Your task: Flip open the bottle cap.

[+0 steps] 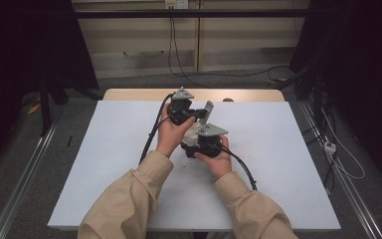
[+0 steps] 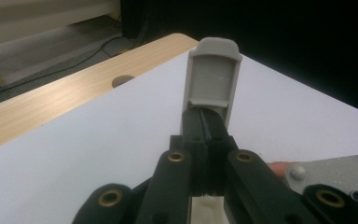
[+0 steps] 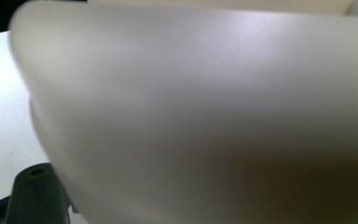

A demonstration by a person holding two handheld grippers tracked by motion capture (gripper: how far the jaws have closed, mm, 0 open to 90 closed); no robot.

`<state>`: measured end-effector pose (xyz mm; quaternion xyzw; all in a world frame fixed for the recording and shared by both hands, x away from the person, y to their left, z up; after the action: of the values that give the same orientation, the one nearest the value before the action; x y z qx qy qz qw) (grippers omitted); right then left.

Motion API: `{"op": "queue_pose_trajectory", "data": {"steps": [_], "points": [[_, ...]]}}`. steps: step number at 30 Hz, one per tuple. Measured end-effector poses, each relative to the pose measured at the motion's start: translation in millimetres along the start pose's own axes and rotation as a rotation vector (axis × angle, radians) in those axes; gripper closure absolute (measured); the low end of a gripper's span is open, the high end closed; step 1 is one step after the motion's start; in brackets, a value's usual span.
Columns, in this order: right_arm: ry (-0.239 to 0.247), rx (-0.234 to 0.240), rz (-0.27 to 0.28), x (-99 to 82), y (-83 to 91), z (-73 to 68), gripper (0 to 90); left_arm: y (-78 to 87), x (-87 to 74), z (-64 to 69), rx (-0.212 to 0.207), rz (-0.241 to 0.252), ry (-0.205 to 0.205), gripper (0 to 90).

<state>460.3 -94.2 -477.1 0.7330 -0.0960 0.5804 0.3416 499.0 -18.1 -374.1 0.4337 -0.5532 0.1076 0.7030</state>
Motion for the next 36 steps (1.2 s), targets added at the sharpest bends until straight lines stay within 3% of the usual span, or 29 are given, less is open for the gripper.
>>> {"op": "queue_pose_trajectory", "data": {"steps": [36], "points": [[0.016,0.005,-0.009,-0.4,0.1,0.8,18.1,-10.8,-0.2,-1.8,-0.012,-0.044,-0.025,90.0]]}}
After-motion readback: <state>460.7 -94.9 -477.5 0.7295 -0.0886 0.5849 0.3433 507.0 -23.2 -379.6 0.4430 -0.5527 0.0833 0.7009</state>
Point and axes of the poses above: each handheld gripper's, and its own axes: y roughly backward along the jaws, x roughly out of its top, z roughly to its right, the point moved 4 cm from there along -y, roughly forward along the jaws, and after that the axes turned 15 degrees about x, right-handed, at the moved point
